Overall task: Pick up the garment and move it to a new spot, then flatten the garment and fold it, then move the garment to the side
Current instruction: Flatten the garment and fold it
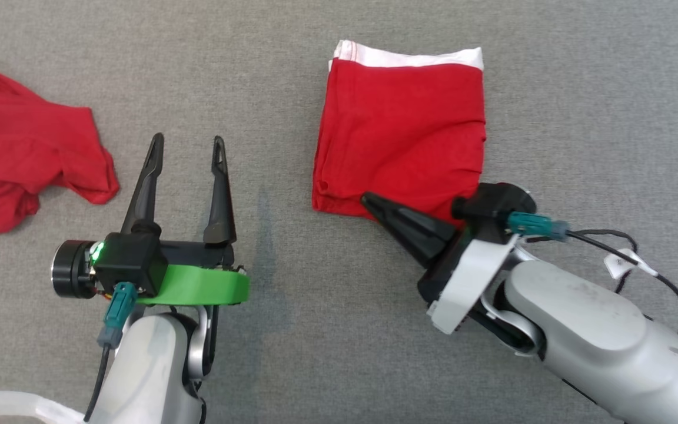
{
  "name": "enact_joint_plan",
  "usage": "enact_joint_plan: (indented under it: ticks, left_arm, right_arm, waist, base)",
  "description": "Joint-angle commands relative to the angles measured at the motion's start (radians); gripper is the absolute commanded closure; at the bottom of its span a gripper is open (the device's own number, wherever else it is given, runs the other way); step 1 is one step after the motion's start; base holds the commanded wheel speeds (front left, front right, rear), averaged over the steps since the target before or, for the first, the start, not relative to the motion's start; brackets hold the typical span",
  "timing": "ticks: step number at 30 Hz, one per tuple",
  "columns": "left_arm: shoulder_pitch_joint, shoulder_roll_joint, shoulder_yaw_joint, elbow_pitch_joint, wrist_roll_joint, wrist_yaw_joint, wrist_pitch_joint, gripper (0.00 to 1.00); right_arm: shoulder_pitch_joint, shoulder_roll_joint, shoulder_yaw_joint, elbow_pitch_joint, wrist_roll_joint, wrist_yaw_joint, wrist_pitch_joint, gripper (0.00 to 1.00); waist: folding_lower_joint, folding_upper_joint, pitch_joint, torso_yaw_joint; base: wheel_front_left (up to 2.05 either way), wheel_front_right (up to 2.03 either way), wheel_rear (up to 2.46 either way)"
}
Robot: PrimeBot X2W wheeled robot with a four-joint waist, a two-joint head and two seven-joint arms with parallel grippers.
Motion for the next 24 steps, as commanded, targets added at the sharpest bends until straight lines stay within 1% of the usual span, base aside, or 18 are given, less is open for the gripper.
enact_joint_plan:
  ticks: [1,3,5,6,7,8,11,16,20,24]
  left_arm:
    - [0.015,0.008,0.008,0.003,0.005,0.004,-0.003,0.0]
    - [0.028,0.015,0.017,0.004,0.006,0.006,-0.003,0.0]
    - [0.036,0.021,0.024,0.005,0.008,0.008,-0.003,0.0]
    - [0.041,0.024,0.027,0.006,0.008,0.009,-0.003,0.0]
    - [0.044,0.027,0.031,0.007,0.007,0.009,-0.003,0.0]
    - [0.046,0.03,0.034,0.007,0.007,0.009,-0.003,0.0]
    - [0.052,0.037,0.039,0.009,0.005,0.011,-0.003,0.0]
    - [0.073,0.053,0.05,0.017,-0.003,0.014,-0.003,0.0]
    - [0.098,0.063,0.056,0.024,-0.008,0.018,-0.002,0.0]
    - [0.131,0.074,0.056,0.031,-0.01,0.02,0.004,0.0]
  right_arm:
    - [0.04,-0.013,-0.039,-0.03,-0.022,-0.001,-0.004,1.0]
    - [0.101,-0.019,-0.125,-0.086,-0.053,-0.001,-0.004,1.0]
    - [0.165,-0.016,-0.24,-0.121,-0.084,-0.001,-0.004,1.0]
    - [0.202,-0.013,-0.292,-0.133,-0.109,-0.001,-0.004,0.64]
    - [0.226,-0.001,-0.346,-0.148,-0.125,-0.001,-0.004,0.51]
    - [0.257,0.013,-0.407,-0.157,-0.148,-0.001,-0.004,0.0]
    - [0.344,0.048,-0.573,-0.178,-0.219,-0.001,-0.004,0.0]
    - [0.454,0.108,-0.816,-0.199,-0.327,-0.001,-0.004,0.0]
    - [0.521,0.141,-0.933,-0.206,-0.392,-0.001,-0.002,0.0]
    - [0.576,0.171,-0.984,-0.224,-0.434,-0.001,0.021,0.0]
  waist:
    - [0.0,0.0,-0.019,-0.02]
    - [0.0,0.0,-0.03,-0.034]
    - [0.0,0.0,-0.039,-0.045]
    - [0.0,0.0,-0.045,-0.05]
    - [0.0,0.0,-0.049,-0.055]
    - [0.0,0.0,-0.054,-0.06]
    - [0.0,0.0,-0.069,-0.073]
    - [0.0,0.0,-0.103,-0.091]
    - [0.0,0.0,-0.139,-0.102]
    - [0.0,0.0,-0.179,-0.112]
  base:
    - [0.0,0.0,0.0]
    - [0.0,0.0,0.0]
    - [0.0,0.0,0.0]
    - [0.0,0.0,0.0]
    - [0.0,0.0,0.0]
    - [0.0,0.0,0.0]
    - [0.0,0.0,0.0]
    - [0.0,0.0,0.0]
    - [0.0,0.0,0.0]
    - [0.0,0.0,0.0]
